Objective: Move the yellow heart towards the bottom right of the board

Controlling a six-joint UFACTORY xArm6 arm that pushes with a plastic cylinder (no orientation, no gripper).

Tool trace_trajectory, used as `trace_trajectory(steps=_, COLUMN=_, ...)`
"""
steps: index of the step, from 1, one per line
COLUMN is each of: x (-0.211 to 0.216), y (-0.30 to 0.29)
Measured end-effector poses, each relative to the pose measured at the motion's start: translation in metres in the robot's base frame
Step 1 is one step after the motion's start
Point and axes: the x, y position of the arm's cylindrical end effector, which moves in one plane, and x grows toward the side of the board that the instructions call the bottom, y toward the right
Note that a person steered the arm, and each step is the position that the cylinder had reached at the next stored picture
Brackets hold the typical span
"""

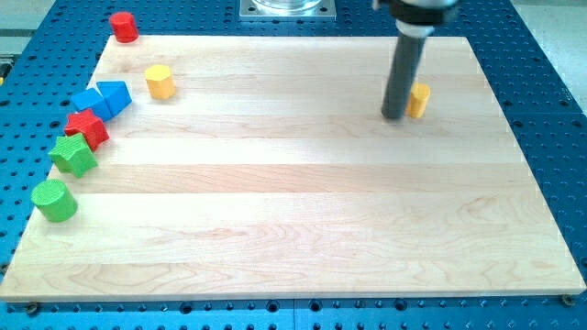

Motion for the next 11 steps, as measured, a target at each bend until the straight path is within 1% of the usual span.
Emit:
trace_trajectory(steps=1, x=-0.01, y=-0.012)
trace_trajectory(steps=2, x=-0.044, y=-0.004)
trace_trajectory(steps=3, x=-0.077, y=0.019)
trace_trajectory(steps=4, x=-0.1, y=0.021)
trace_trajectory(steps=5, x=-0.078, y=0.046)
trace_trajectory(steps=6, x=-0.011, y=0.046)
trace_trajectory(steps=7, x=0.0, y=0.051)
trace_trajectory(steps=9, x=0.007, y=0.05)
trace_trajectory(steps=11, x=0.044, y=0.033)
